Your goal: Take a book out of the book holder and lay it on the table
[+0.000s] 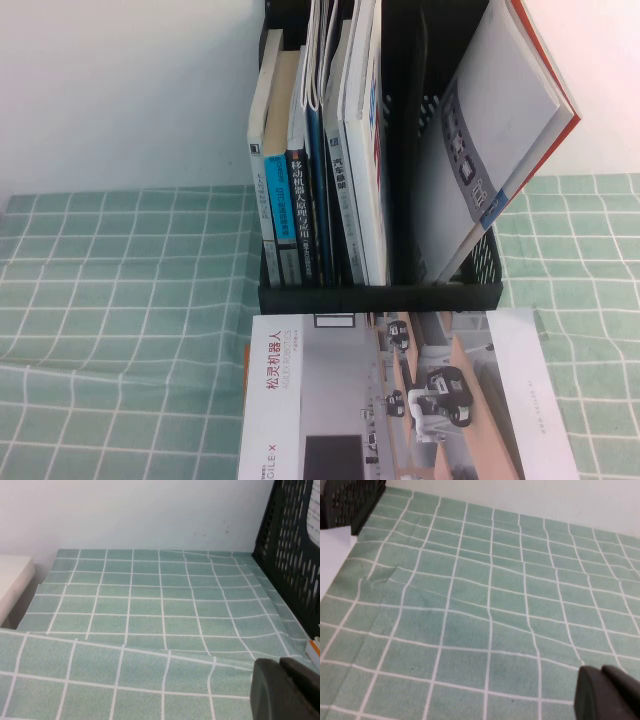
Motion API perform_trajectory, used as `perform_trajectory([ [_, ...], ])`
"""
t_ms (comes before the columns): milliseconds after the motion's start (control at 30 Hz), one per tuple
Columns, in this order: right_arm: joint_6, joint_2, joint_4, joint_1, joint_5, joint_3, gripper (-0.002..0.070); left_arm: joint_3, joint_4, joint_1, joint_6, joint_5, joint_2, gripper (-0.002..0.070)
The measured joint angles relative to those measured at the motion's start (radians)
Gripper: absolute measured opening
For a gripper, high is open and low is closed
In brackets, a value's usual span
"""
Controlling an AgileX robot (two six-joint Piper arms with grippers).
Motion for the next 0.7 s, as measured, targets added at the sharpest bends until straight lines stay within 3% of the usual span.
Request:
perform_trajectory([
  [467, 0.0, 0.0, 0.0, 0.0, -0.006, 0.0, -0.0002, 0.0, 0.04, 0.0, 0.0, -0.006, 0.0, -0.0002],
  [567, 0.0, 0.0, 0.0, 0.0, -0.091, 0.002, -0.0002, 0.0, 0.045, 0.0, 0.0, -0.077, 0.0, -0.0003],
  [700, 0.0, 0.0, 0.0, 0.0, -0.347, 0.002, -0.0002, 0.002, 0.046, 0.0, 0.005, -0.264, 0.0, -0.0002],
])
